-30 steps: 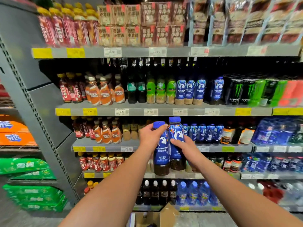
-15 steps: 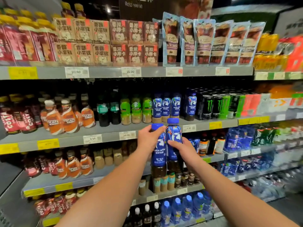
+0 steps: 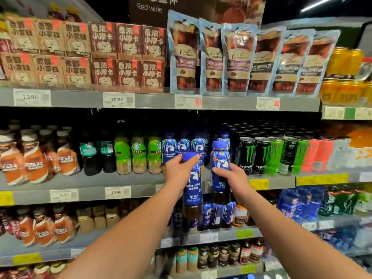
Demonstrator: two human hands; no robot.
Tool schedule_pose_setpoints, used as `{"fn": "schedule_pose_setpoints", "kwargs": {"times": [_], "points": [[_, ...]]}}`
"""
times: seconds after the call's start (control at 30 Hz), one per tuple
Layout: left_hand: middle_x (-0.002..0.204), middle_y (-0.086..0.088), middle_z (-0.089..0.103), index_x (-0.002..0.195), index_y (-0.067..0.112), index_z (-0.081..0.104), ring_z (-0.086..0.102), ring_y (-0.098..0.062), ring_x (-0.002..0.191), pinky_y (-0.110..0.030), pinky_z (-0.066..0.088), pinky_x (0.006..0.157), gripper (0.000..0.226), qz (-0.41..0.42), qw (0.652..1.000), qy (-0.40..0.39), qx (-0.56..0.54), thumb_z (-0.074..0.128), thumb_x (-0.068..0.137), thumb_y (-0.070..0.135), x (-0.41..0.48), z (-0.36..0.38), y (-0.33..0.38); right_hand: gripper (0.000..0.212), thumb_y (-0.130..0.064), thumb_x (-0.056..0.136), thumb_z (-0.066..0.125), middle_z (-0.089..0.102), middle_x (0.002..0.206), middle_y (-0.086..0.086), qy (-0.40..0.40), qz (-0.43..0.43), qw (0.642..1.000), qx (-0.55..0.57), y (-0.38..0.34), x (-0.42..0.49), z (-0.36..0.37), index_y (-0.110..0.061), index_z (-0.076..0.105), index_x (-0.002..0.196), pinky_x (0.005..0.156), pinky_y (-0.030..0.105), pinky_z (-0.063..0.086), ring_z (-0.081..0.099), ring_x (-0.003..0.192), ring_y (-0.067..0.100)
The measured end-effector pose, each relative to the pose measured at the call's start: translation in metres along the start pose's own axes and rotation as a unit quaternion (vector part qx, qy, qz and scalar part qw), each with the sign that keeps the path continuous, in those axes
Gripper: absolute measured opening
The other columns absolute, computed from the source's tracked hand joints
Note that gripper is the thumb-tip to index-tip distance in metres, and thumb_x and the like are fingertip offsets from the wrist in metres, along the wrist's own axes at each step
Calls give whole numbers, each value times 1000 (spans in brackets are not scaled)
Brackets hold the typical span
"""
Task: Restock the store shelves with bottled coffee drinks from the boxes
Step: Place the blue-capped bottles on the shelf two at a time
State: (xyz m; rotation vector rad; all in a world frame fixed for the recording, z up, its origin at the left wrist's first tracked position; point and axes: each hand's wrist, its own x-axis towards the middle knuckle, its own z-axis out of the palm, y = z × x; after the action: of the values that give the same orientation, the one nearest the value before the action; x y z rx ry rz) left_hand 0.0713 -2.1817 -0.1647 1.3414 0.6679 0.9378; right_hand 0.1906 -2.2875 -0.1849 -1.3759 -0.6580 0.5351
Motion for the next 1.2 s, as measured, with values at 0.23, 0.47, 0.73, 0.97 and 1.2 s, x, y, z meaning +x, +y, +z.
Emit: {"fn": "schedule_pose_setpoints", "kwargs": {"times": [0.23,0.47,0.73,0.97,1.2], "points": [[83,-5,73,78,21,68,70,-24,78,-37,56,73,13,14,998,52,24,77,77,30,41,52,-10,42,-45,47,88,44,144,13,-56,-12,997,-57,8,63,-41,-27,75,82,101,44,45,51,125,27],[71,1,69,75,21,69,65,-18,67,-36,54,67,13,19,997,74,29,78,75,29,65,63,-13,94,-51,34,91,37,150,3,-76,-24,997,-20,29,106,-51,-11,67,116,98,45,49,55,122,22],[86,-7,73,81,20,68,70,-28,80,-38,56,74,12,14,997,74,24,77,78,28,72,62,-17,26,-1,77,70,72,89,1,-97,-11,995,35,16,102,-37,-18,67,96,64,27,54,67,74,15],[89,-10,73,82,21,69,70,-33,86,-48,57,80,14,12,997,74,28,77,76,31,76,59,-20,19,-5,79,71,71,99,15,-87,26,994,53,22,105,-31,-10,68,97,71,34,55,67,79,24],[90,-10,74,84,20,69,71,-31,85,-49,57,81,15,12,997,79,19,77,77,30,77,56,-25,11,-19,74,79,72,88,14,0,-46,999,-23,12,106,-34,-13,70,79,80,49,55,68,80,28]]}}
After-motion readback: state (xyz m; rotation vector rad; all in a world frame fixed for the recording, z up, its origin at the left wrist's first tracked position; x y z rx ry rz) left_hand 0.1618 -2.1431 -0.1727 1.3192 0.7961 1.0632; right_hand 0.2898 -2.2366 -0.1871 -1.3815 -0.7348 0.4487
